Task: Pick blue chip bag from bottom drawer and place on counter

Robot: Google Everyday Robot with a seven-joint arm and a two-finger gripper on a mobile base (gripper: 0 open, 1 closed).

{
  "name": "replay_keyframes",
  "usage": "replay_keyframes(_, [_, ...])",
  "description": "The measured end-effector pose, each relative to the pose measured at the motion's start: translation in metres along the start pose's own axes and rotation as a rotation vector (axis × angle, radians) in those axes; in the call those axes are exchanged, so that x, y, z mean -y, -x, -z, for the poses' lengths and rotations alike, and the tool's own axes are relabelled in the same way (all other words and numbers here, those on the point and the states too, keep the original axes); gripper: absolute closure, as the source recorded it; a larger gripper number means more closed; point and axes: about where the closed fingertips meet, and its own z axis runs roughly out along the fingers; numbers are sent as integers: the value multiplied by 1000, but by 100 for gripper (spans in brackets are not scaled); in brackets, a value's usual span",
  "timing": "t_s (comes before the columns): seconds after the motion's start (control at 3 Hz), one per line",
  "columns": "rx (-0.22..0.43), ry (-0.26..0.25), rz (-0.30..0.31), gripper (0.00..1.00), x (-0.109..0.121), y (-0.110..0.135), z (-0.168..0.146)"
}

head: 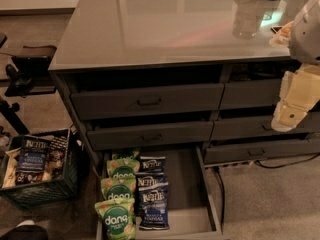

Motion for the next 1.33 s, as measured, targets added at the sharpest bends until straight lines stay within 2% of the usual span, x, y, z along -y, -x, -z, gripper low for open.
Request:
replay_keyframes(0.33, [0, 0, 0, 0, 0, 0, 0])
replay_keyframes(0.67, [6, 35, -10, 0, -9, 1, -31])
replay_keyframes(1.0, [34, 89, -53, 0, -26, -11, -94])
replay_keyframes(1.33, [59, 156, -77, 0, -52, -32, -181])
